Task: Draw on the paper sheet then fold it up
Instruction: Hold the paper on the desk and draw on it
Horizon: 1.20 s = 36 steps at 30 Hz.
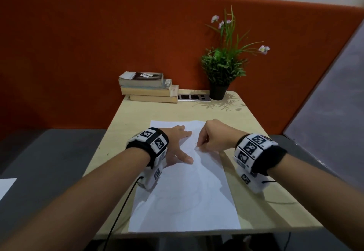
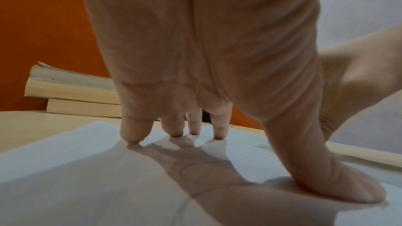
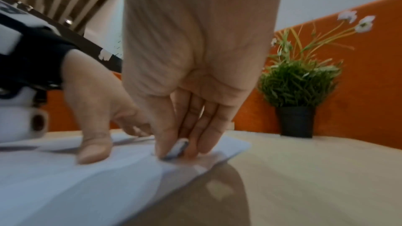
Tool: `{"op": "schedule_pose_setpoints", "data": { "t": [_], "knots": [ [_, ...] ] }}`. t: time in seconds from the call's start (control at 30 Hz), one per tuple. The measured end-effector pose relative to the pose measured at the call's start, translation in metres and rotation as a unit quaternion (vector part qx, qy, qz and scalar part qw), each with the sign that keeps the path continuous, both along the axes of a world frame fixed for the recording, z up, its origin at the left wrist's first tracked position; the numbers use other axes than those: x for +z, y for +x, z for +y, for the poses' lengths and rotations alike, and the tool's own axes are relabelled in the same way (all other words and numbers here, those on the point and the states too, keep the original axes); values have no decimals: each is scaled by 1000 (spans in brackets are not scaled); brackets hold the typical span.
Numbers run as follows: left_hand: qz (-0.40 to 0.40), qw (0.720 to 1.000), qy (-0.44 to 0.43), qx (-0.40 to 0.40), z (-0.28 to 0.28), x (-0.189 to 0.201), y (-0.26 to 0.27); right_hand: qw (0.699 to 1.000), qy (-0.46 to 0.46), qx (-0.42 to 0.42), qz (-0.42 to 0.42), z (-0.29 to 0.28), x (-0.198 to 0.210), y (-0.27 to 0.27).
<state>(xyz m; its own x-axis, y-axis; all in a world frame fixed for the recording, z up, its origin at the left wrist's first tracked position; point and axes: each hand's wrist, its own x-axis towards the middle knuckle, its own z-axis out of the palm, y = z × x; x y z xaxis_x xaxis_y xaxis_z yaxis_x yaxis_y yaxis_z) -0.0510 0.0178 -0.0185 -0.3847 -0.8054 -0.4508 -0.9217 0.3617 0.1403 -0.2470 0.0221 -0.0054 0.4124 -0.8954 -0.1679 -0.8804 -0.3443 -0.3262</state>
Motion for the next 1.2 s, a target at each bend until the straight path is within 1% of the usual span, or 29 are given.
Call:
{"op": "schedule_pose_setpoints", "data": {
  "t": [0.07,0.2,0.3,0.37,0.47,0.53,0.6,0.7,0.77,0.83,0.93,1.03,1.1,1.2],
  "knots": [
    [2,1000,1,0,-1,-2,1,1000,7,13,4,0,2,-2],
    [7,1000,6,8,0,-1,1,998,-41,-39,-36,-26,4,10],
    [7,1000,6,7,0,1,0,997,-52,-49,-29,-30,0,14],
    [0,1000,5,1,-1,1,0,999,-35,-27,-14,-14,0,7],
    [-3,1000,1,-8,1,0,0,999,-3,33,9,17,-1,-9],
    [-2,1000,-1,-6,1,0,0,999,7,53,12,23,1,-12],
    [-2,1000,0,-6,1,1,0,999,1,36,6,13,3,-7],
    [-13,1000,2,-8,1,4,-2,999,-32,-17,-28,-11,5,5],
    [-16,1000,2,-6,1,5,-3,998,-48,-32,-26,-18,4,9],
    [-14,1000,0,-4,0,3,-2,999,-47,-26,-11,-10,2,7],
    [-9,1000,2,-4,-1,-1,0,1000,-22,14,12,18,-1,-7],
    [-8,1000,-2,-5,-3,-3,0,999,7,41,6,38,-1,-21],
    [-10,1000,-3,-1,-4,-3,0,999,2,34,1,33,1,-18],
    [-17,1000,-4,1,-3,-1,0,999,-34,-17,-29,9,3,-5]
  ]
}}
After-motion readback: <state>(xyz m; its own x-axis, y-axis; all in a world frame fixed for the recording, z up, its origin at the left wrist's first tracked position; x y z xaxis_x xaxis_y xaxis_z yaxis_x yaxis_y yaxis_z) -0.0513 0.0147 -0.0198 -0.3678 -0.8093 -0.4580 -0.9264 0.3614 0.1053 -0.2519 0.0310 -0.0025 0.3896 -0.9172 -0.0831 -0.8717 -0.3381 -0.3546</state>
